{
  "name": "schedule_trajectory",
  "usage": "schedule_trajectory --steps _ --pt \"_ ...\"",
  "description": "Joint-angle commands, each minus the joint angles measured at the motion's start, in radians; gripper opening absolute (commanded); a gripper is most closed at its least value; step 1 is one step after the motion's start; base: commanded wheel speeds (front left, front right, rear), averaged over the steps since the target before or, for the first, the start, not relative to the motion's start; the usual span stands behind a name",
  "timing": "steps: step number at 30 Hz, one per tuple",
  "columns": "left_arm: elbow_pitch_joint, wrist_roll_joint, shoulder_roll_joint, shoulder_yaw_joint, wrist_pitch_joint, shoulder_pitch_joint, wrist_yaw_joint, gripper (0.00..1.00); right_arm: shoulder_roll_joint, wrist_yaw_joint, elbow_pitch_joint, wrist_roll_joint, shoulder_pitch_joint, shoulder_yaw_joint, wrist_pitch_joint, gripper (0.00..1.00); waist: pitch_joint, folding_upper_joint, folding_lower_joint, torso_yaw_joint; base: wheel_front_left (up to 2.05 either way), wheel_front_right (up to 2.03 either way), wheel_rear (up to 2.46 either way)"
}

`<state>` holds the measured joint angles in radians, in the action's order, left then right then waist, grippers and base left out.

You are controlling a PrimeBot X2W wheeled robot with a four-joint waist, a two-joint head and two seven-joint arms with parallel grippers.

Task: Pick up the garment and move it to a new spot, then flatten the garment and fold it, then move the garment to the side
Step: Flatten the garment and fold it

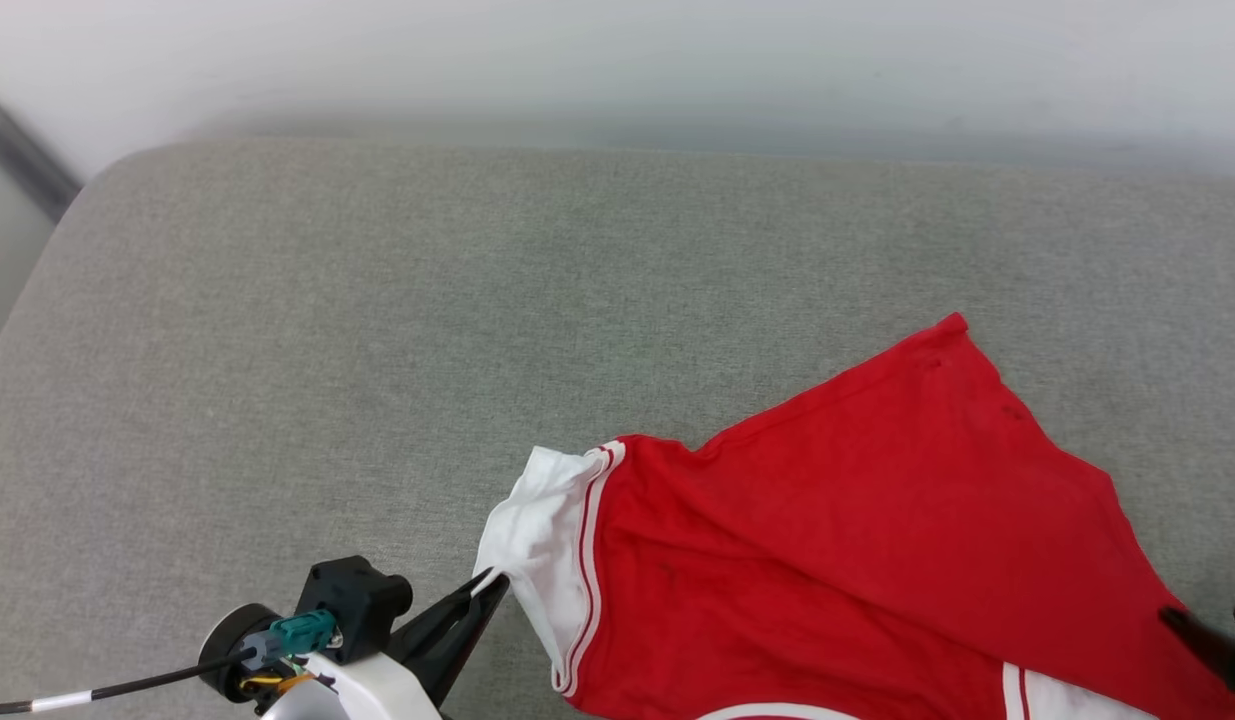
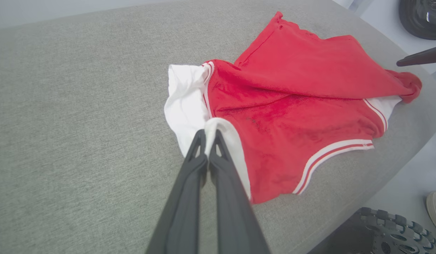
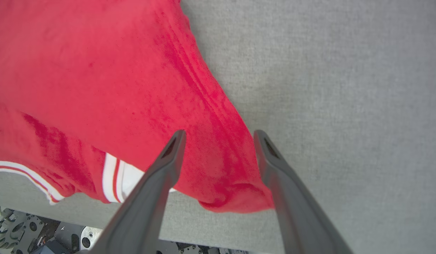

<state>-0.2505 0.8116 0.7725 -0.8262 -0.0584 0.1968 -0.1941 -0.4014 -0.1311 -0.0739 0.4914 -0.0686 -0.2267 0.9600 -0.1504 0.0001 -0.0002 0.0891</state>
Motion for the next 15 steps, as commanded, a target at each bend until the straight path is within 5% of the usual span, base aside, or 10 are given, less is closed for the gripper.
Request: schedule_trajectory --steps 1,8,15 --pt "-0.006 -0.008 -0.002 0.002 0.002 0.014 -0.003 0.0 -0.005 0.001 -0.014 0.014 0.032 0.01 0.007 1.0 -0.009 -0.0001 0.0002 0.009 0.0 0.0 0.0" --pt "-0.065 -0.024 -0.006 0.003 -0.01 0.051 0.005 0.0 -0.061 0.001 -0.059 0.031 0.242 0.112 0.084 1.0 -0.077 -0.0001 0.0002 0.053 0.0 0.0 0.0" --pt "-0.112 -0.046 -0.015 0.0 -0.024 0.102 0.017 0.0 -0.042 0.001 0.05 -0.012 0.488 0.212 0.147 1.0 -0.169 -0.0001 0.0002 0.119 0.0 0.0 0.0"
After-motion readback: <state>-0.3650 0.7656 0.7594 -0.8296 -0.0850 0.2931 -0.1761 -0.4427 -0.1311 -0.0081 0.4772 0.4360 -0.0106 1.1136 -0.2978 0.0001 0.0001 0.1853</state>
